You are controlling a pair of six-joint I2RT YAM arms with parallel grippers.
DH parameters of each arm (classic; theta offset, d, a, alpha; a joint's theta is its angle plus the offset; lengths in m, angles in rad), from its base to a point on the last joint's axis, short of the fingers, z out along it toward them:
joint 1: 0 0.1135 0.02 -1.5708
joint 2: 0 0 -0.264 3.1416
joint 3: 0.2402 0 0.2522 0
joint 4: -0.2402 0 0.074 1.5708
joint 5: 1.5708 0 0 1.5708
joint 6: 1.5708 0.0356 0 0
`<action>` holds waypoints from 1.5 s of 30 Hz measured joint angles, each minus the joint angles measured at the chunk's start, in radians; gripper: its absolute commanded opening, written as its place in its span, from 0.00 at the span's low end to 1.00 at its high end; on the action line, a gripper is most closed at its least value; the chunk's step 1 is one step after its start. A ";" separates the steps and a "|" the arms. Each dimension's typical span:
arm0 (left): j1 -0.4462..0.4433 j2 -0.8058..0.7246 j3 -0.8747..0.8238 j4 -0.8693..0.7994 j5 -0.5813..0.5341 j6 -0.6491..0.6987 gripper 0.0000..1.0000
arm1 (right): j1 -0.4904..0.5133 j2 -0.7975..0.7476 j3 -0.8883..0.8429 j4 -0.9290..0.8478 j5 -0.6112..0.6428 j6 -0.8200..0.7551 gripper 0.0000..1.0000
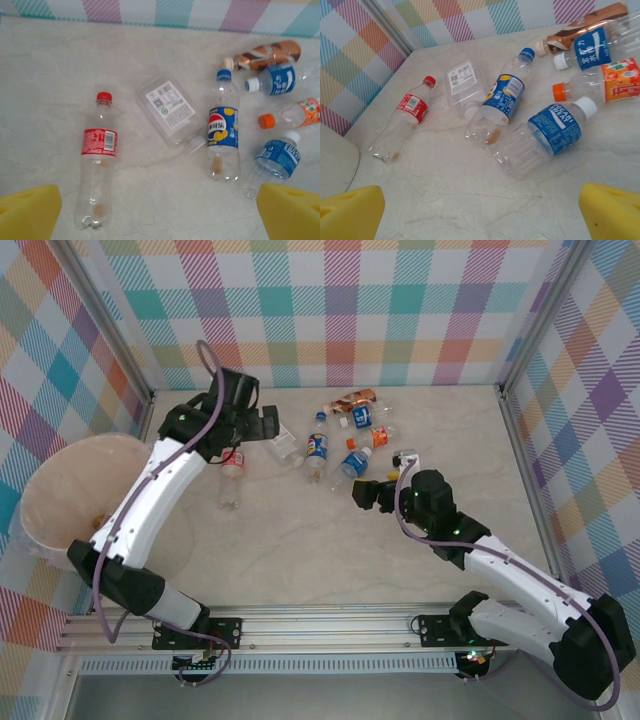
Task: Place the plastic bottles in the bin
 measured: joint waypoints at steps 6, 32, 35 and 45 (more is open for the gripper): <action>0.000 0.108 -0.004 0.000 -0.002 0.022 1.00 | 0.000 -0.028 -0.012 -0.028 0.043 0.003 1.00; 0.312 0.483 -0.021 0.019 0.148 0.169 0.95 | 0.000 -0.097 -0.017 -0.085 0.080 0.003 1.00; 0.322 0.529 -0.019 0.032 0.163 0.195 0.93 | 0.000 -0.098 -0.017 -0.089 0.081 0.003 1.00; 0.327 0.663 -0.019 0.098 0.201 0.237 0.76 | 0.000 -0.101 -0.017 -0.107 0.088 0.003 1.00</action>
